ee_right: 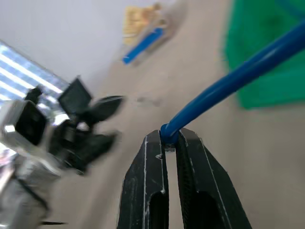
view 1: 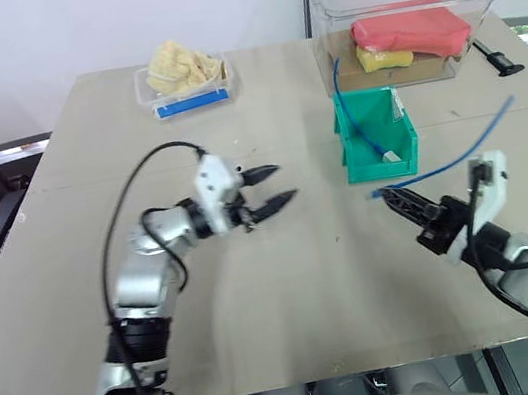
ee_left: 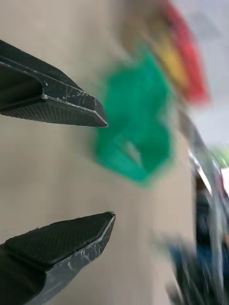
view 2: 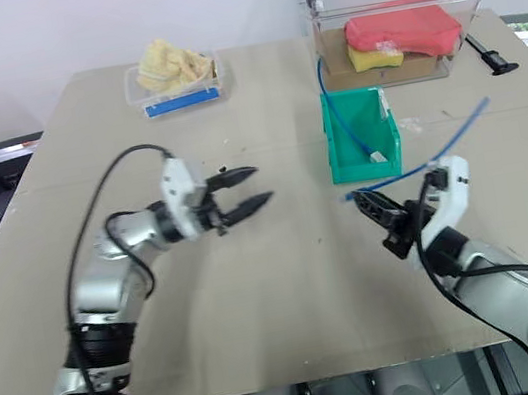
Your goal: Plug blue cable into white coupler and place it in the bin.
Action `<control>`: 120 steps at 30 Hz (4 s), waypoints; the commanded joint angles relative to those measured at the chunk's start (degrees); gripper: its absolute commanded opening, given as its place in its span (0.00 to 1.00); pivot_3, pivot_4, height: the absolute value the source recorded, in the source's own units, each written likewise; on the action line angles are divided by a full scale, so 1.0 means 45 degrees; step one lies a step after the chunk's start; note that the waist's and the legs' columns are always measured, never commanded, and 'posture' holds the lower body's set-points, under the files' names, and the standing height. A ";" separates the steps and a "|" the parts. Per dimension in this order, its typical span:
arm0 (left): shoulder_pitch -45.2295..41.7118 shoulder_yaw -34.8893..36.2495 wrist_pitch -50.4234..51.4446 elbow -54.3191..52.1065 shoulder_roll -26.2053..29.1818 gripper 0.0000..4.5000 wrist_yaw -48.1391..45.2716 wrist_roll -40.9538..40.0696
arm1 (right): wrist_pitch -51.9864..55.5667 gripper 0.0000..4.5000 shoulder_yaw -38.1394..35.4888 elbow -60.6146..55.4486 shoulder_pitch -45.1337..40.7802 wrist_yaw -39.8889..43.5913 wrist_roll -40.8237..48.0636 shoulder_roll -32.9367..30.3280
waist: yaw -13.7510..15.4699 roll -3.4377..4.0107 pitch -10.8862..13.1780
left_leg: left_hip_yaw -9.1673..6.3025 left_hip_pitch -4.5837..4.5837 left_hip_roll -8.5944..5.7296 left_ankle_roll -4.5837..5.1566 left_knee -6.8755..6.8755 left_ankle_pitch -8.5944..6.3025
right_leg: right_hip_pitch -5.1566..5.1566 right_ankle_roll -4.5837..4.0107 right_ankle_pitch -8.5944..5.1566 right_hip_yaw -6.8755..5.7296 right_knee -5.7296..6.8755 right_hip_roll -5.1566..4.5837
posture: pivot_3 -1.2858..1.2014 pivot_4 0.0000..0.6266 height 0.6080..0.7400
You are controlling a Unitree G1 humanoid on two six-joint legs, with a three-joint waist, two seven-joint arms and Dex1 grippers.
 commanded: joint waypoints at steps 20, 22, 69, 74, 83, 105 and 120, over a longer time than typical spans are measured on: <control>-0.4303 -0.0984 -0.1662 0.8640 0.0042 0.64 0.0074 0.3361 | -0.1190 0.00 0.0076 -0.1286 0.0581 0.0860 -0.1237 0.0043 | 0.0094 -0.0023 0.0002 | 0.0039 -0.0014 -0.0012 0.0002 0.0001 -0.0002 | -0.0005 -0.0001 0.0002 -0.0007 -0.0013 -0.0008 | 0.52 0.24 1.00; -0.4699 -0.1036 -0.2069 0.9534 -0.0136 0.64 0.0231 0.3621 | -0.1297 0.00 0.0044 -0.1432 0.0731 0.0763 -0.1278 0.0046 | 0.0081 -0.0025 0.0003 | 0.0040 -0.0011 -0.0011 0.0002 0.0001 -0.0001 | -0.0005 -0.0001 0.0002 -0.0005 -0.0011 -0.0007 | 0.52 0.24 1.00; -0.3278 -0.4789 -0.2793 0.4934 -0.1819 0.08 -0.3430 0.4848 | 0.1491 0.00 0.5709 0.5133 -0.8981 1.2655 -1.1255 -0.3847 | 0.0089 -0.0031 0.0001 | 0.0045 -0.0018 -0.0012 0.0003 0.0022 -0.0002 | -0.0014 -0.0005 0.0005 -0.0003 -0.0005 0.0000 | 0.52 0.24 1.00; -0.3219 -0.4791 -0.2770 0.4899 -0.1799 0.08 -0.3292 0.4904 | 0.1819 0.00 0.6045 0.5340 -0.9319 1.3415 -1.1884 -0.3213 | 0.0083 -0.0030 0.0001 | 0.0040 -0.0017 -0.0012 0.0003 0.0022 -0.0002 | -0.0013 -0.0005 0.0005 -0.0006 -0.0001 -0.0002 | 0.52 0.24 1.00; -0.3172 -0.4808 -0.2726 0.4755 -0.1857 0.08 -0.3190 0.4883 | 0.2031 0.00 0.6364 0.5789 -0.9362 1.4269 -1.3056 -0.2561 | 0.0080 -0.0030 0.0000 | 0.0039 -0.0014 -0.0012 0.0003 0.0028 -0.0002 | -0.0013 -0.0006 0.0006 -0.0007 0.0006 -0.0001 | 0.52 0.24 1.00; -0.2882 -0.4863 -0.2763 0.4363 -0.1952 0.08 -0.3022 0.4887 | 0.1264 0.00 0.6788 0.7630 -0.9773 1.5847 -1.5199 -0.2147 | 0.0093 -0.0025 -0.0004 | 0.0038 -0.0005 -0.0019 0.0003 0.0043 -0.0002 | -0.0002 -0.0006 0.0007 -0.0008 0.0013 -0.0006 | 0.52 0.24 1.00; -0.2802 -0.4830 -0.2630 0.4113 -0.1946 0.08 -0.2936 0.4843 | 0.0689 0.00 0.8688 0.7412 -1.0626 1.7261 -1.7302 -0.2159 | 0.0097 -0.0018 -0.0012 | 0.0030 -0.0003 -0.0021 0.0002 0.0045 -0.0002 | 0.0000 -0.0006 0.0006 -0.0015 0.0014 -0.0010 | 0.52 0.24 1.00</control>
